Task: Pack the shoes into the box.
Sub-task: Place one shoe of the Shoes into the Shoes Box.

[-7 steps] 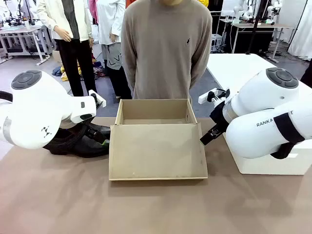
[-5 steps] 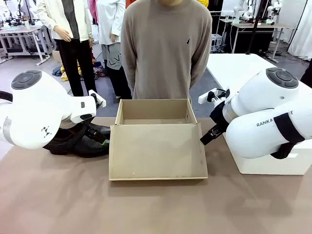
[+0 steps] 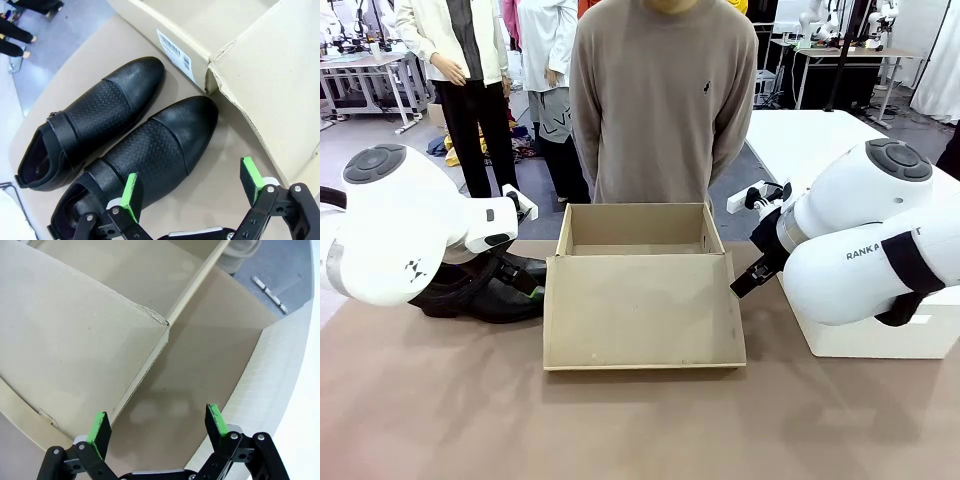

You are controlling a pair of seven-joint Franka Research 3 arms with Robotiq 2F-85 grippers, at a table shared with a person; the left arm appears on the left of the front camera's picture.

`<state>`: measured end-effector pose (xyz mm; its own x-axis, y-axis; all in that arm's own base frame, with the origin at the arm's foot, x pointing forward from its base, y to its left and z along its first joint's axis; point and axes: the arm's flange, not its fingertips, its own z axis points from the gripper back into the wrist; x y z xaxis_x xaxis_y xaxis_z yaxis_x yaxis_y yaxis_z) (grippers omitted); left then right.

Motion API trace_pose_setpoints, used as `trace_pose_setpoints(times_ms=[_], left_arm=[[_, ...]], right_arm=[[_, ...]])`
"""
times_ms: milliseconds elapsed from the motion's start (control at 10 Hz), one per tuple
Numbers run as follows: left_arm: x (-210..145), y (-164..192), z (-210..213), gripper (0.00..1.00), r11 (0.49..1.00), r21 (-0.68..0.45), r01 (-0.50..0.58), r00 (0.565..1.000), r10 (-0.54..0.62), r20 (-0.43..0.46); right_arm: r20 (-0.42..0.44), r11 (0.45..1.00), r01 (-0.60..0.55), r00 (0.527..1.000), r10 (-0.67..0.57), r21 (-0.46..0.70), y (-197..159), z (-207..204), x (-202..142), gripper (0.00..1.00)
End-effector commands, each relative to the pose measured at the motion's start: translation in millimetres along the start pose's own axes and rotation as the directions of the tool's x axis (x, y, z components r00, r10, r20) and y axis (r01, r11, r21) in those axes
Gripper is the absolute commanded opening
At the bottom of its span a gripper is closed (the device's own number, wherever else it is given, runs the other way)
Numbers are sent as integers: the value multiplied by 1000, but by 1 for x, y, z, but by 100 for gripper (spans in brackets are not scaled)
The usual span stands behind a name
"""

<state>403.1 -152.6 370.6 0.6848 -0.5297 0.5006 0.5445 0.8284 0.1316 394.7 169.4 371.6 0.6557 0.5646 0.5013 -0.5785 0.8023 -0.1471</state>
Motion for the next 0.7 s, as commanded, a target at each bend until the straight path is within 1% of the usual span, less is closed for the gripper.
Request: trace_pose_setpoints(times_ms=[0, 500, 600], left_arm=[[0, 1, 0, 100, 1000, 0, -2, 1000, 2, 0], [0, 0, 0, 100, 1000, 0, 0, 1000, 0, 0], [4, 2, 10, 100, 1000, 25, 1, 1000, -2, 16]], right_arm=[[1, 1000, 1, 1000, -1, 0, 0, 0, 0, 100], [0, 1000, 0, 1000, 0, 0, 0, 0, 0, 100], [2, 1000, 0, 1000, 0, 11, 0, 6, 4, 100]])
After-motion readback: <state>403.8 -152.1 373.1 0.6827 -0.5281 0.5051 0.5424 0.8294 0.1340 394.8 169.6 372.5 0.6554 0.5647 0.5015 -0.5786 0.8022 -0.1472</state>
